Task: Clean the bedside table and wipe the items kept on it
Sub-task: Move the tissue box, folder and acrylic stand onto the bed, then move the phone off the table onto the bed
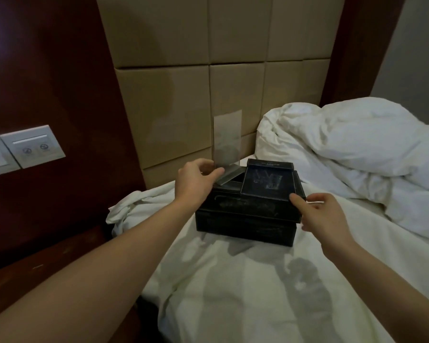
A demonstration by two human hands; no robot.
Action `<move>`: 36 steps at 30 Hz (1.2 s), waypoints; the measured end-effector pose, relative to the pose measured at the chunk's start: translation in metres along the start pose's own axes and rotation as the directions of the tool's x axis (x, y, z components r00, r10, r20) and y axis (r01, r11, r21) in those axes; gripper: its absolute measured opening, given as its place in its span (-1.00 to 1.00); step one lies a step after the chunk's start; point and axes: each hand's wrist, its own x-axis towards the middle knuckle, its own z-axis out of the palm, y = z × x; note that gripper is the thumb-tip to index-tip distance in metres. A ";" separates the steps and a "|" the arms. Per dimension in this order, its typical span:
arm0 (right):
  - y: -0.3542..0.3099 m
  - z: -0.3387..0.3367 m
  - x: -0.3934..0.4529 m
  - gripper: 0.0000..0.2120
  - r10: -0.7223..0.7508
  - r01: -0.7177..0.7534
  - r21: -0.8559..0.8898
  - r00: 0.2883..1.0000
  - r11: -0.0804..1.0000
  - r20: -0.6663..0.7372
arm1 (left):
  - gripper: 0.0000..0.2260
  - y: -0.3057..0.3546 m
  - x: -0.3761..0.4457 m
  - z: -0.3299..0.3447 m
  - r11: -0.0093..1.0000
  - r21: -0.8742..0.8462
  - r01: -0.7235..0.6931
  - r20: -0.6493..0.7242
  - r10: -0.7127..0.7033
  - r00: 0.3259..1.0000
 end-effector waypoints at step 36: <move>0.008 0.524 -0.447 -0.63 -0.075 0.663 -0.176 0.332 0.728 0.940 | -0.39 -0.359 -0.309 -0.502 0.536 0.324 0.780 -0.418 -0.658 0.626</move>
